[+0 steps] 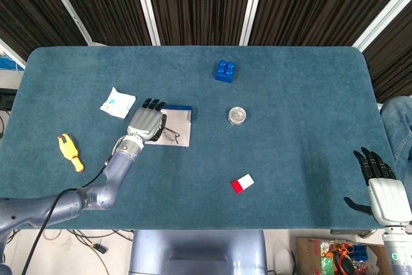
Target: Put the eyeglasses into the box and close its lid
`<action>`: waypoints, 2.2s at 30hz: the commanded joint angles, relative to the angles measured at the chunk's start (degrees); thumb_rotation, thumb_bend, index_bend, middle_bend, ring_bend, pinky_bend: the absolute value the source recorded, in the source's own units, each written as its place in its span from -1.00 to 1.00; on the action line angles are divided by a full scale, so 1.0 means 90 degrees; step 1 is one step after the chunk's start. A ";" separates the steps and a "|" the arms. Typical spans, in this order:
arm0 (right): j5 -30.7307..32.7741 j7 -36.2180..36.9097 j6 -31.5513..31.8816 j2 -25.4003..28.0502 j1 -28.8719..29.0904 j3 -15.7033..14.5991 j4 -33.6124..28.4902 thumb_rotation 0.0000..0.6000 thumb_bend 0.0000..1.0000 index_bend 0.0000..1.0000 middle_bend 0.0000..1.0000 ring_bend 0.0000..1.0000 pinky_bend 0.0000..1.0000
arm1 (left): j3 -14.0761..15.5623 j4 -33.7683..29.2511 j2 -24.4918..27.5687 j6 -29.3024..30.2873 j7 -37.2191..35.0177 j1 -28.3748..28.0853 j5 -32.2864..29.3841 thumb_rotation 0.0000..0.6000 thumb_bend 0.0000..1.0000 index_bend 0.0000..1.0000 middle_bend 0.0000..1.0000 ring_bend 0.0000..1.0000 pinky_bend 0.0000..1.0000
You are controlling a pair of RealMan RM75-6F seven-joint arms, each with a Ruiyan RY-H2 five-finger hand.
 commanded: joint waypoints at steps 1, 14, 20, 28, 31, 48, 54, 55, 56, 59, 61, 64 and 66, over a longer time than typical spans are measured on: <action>0.0003 0.0007 -0.0008 0.0000 -0.0001 -0.0005 -0.0009 1.00 -1.00 -1.00 -1.00 -1.00 -0.65 | -0.0102 0.0559 -0.0322 -0.0145 0.0187 -0.0251 -0.0566 1.00 -0.15 0.15 -0.79 -1.00 -1.00; 0.0069 0.0083 -0.0073 0.0019 0.0013 0.0011 -0.0039 1.00 -1.00 -1.00 -1.00 -1.00 -0.65 | -0.0339 0.1803 -0.1074 -0.0503 0.0381 -0.0797 -0.1746 1.00 -0.15 0.15 -0.80 -1.00 -1.00; 0.0054 0.0101 -0.0077 0.0026 0.0015 0.0005 -0.0043 1.00 -1.00 -1.00 -1.00 -1.00 -0.65 | -0.0373 0.2041 -0.1216 -0.0476 0.0529 -0.0940 -0.1985 1.00 -0.15 0.15 -0.81 -1.00 -1.00; 0.0073 0.0122 -0.0092 0.0034 0.0017 0.0009 -0.0053 1.00 -1.00 -1.00 -1.00 -1.00 -0.65 | -0.0434 0.2289 -0.1343 -0.0410 0.0694 -0.1063 -0.2213 1.00 -0.15 0.15 -0.83 -1.00 -1.00; 0.0070 0.0112 -0.0089 0.0033 0.0017 0.0008 -0.0058 1.00 -1.00 -1.00 -1.00 -1.00 -0.65 | -0.0484 0.2436 -0.1408 -0.0410 0.0717 -0.1097 -0.2288 1.00 -0.15 0.15 -0.83 -1.00 -1.00; 0.0123 0.0098 -0.0109 0.0038 0.0014 0.0017 -0.0090 1.00 -1.00 -1.00 -1.00 -1.00 -0.65 | -0.0731 0.2796 -0.1680 -0.0404 0.0907 -0.1153 -0.2516 1.00 -0.16 -0.05 -0.87 -1.00 -1.00; 0.0129 0.0109 -0.0129 0.0042 0.0019 0.0014 -0.0104 1.00 -1.00 -1.00 -1.00 -1.00 -0.65 | -0.0767 0.2709 -0.1635 -0.0438 0.1008 -0.1148 -0.2610 1.00 -0.17 -0.49 -0.90 -1.00 -1.00; 0.0130 0.0109 -0.0130 0.0043 0.0019 0.0013 -0.0107 1.00 -1.00 -1.00 -1.00 -1.00 -0.65 | -0.0763 0.2685 -0.1622 -0.0448 0.1029 -0.1147 -0.2621 1.00 -0.17 -0.53 -0.91 -1.00 -1.00; 0.0134 0.0110 -0.0131 0.0045 0.0018 0.0014 -0.0112 1.00 -1.00 -1.00 -1.00 -1.00 -0.65 | -0.0752 0.2614 -0.1597 -0.0472 0.1068 -0.1152 -0.2626 1.00 -0.17 -0.55 -0.91 -1.00 -1.00; 0.0145 0.0108 -0.0122 0.0051 0.0013 0.0020 -0.0122 1.00 -1.00 -1.00 -1.00 -1.00 -0.65 | -0.0793 0.2264 -0.1448 -0.0412 0.1064 -0.1152 -0.2596 1.00 -0.17 -0.58 -0.91 -1.00 -1.00; 0.0156 0.0117 -0.0119 0.0053 0.0009 0.0024 -0.0130 1.00 -1.00 -1.00 -1.00 -1.00 -0.65 | -0.0805 0.1879 -0.1277 -0.0189 0.0973 -0.1102 -0.2376 1.00 -0.17 -0.59 -0.91 -1.00 -1.00; 0.0158 0.0134 -0.0136 0.0057 0.0012 0.0018 -0.0145 1.00 -1.00 -1.00 -1.00 -1.00 -0.65 | -0.0785 0.1243 -0.0983 0.0245 0.0801 -0.0939 -0.1997 1.00 -0.17 -0.59 -0.91 -1.00 -1.00; 0.0152 0.0136 -0.0139 0.0058 0.0013 0.0016 -0.0148 1.00 -1.00 -1.00 -1.00 -1.00 -0.65 | -0.0747 0.0978 -0.0846 0.0434 0.0756 -0.0852 -0.1845 1.00 -0.17 -0.60 -0.91 -1.00 -1.00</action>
